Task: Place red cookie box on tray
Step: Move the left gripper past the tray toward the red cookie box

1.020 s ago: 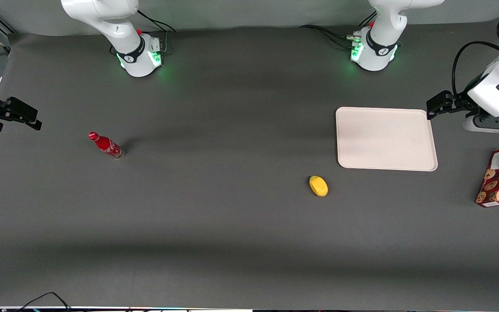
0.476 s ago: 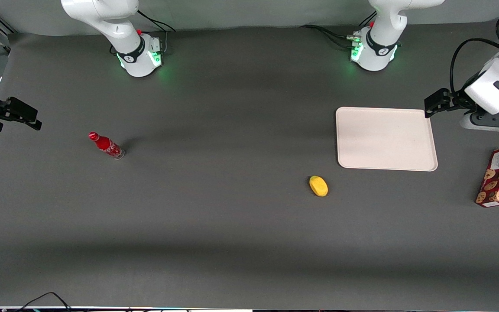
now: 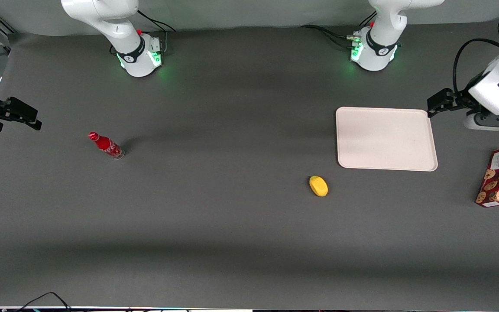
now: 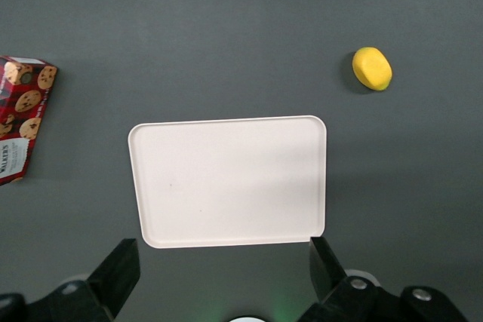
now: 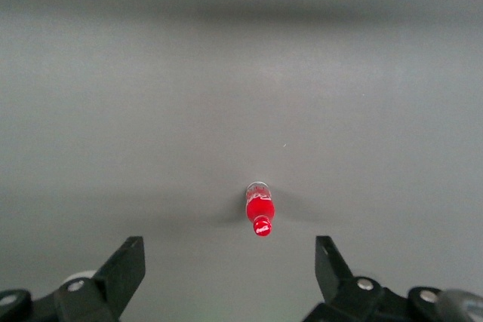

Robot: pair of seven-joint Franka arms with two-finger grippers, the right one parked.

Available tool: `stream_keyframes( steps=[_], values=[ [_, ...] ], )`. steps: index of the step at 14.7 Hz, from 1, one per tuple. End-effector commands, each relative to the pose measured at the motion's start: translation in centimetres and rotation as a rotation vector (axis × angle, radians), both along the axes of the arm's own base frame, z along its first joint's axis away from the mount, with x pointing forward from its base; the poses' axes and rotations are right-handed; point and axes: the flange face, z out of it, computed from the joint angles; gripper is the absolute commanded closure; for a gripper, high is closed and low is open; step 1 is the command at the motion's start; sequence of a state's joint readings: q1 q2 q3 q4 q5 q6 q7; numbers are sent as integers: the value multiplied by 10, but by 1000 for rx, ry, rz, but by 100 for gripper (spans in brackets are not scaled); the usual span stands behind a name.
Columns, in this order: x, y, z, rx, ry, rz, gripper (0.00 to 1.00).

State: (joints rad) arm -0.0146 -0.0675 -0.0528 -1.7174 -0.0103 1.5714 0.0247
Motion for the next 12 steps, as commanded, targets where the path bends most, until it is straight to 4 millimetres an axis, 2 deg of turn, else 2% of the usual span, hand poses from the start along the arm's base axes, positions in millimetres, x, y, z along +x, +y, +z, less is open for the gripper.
stream_keyframes(
  steps=[1, 4, 8, 10, 12],
  values=[
    [5, 42, 3, -8, -2, -27, 0],
    [4, 103, 1, -22, -10, -111, 0],
    [8, 169, -7, -30, -23, -241, 0],
    [12, 200, -16, -30, -48, -296, 0],
    [17, 224, -28, -30, -69, -353, 0]
  ],
)
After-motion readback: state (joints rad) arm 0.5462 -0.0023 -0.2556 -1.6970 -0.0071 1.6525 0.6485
